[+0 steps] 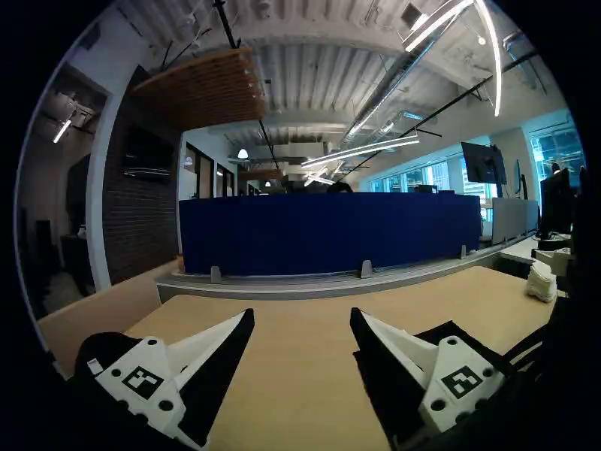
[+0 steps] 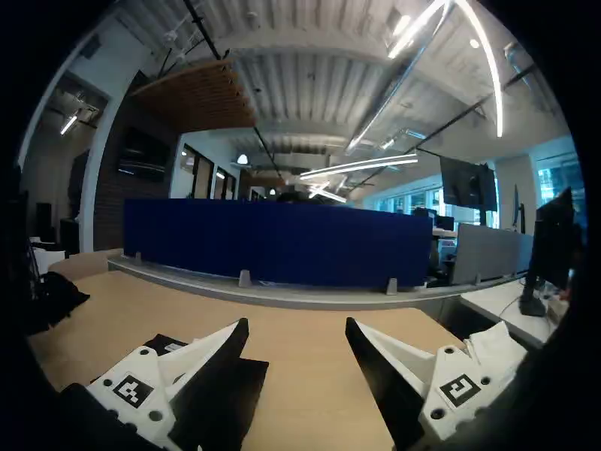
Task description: Fold towel
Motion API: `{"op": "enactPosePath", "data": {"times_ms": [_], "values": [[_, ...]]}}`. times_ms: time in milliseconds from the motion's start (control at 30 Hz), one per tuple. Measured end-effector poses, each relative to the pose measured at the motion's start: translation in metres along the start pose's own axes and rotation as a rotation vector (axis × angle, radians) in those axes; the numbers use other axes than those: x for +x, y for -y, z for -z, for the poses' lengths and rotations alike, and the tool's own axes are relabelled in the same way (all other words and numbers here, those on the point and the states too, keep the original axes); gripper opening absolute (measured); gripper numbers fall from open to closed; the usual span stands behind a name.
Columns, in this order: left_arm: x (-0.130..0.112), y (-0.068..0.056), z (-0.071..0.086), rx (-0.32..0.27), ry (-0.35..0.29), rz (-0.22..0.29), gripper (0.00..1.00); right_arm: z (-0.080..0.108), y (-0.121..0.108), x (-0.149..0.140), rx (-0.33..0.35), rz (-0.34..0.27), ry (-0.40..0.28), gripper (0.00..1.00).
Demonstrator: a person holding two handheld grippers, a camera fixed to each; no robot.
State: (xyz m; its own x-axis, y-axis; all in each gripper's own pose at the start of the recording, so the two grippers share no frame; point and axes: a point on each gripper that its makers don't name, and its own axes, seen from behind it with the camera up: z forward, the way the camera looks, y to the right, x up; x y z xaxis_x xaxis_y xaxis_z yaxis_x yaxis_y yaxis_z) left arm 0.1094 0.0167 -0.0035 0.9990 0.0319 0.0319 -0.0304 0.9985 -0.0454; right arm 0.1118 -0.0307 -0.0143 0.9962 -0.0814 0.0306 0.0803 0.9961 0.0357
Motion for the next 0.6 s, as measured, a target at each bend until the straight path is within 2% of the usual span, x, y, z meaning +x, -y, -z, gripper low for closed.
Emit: {"op": "enactPosePath", "data": {"times_ms": [200,600], "values": [[0.015,-0.012,0.004,-0.041,0.052,-0.044,0.94,0.005,0.009,0.024,0.022,0.002,0.021,1.0],[0.007,-0.035,0.0,-0.139,0.173,-0.078,0.94,0.005,0.033,0.016,0.142,0.02,0.173,1.0]]}}
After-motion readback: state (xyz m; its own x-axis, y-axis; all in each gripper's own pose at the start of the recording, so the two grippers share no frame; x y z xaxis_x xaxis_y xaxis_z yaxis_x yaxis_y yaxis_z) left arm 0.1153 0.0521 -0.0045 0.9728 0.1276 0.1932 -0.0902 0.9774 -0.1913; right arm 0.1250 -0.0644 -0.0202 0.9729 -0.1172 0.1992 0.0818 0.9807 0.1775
